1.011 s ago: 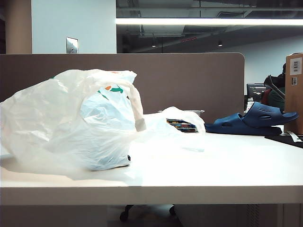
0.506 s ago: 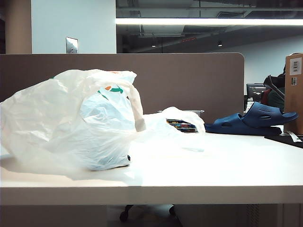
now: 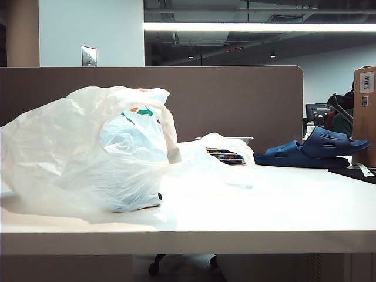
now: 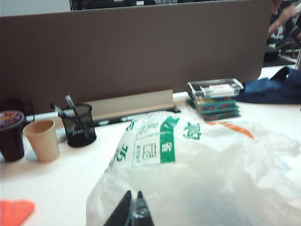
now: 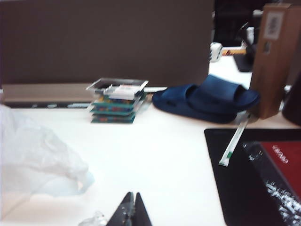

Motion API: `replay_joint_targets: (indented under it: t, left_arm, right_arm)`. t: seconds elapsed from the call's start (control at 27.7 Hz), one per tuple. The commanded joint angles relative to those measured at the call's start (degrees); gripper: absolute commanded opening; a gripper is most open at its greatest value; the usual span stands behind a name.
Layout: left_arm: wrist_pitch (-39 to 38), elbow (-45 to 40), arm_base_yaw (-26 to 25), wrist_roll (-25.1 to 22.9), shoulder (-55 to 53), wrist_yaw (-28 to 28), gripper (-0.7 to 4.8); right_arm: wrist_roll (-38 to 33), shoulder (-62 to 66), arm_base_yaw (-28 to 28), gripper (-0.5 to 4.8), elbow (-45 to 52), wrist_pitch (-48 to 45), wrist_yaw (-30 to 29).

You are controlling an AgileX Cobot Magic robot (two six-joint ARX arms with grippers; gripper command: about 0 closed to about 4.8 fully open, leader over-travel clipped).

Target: Put the power bank into the bag.

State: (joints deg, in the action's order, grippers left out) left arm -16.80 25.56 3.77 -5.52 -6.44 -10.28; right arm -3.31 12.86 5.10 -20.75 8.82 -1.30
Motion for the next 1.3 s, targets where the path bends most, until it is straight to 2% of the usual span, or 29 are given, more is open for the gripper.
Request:
replay_joint_targets:
  t: [0.04,0.18,0.47,0.9,1.3]
  left_arm:
    - [6.32,-3.34,-0.04,3.1,2.67,0.13,-0.06]
    - [9.46,-7.58,-0.02,4.15,6.43,0.11,-0.06]
    - [13.18,-12.44,0.02,4.87,6.32,0.15,-0.06]
    - [23.71,-20.76,0.02,4.39,6.32,0.09,-0.06]
    - [29.79,-25.16,0.02,1.01,6.32,0.24,-0.06]
  right_arm:
    - [-0.07,-1.27,-0.02,-0.08,2.91,-3.34,-0.37]
    - [0.11,-3.78,-0.02,-0.08,6.23,-4.83,-0.35]
    - [0.37,-12.98,0.2,-0.08,12.59,-5.97,-0.35]
    - [3.63,-12.98,0.26,-0.08,18.21,-8.48,-0.35]
    - [6.36,-12.98,0.24,-0.08,20.28,-10.78,0.09]
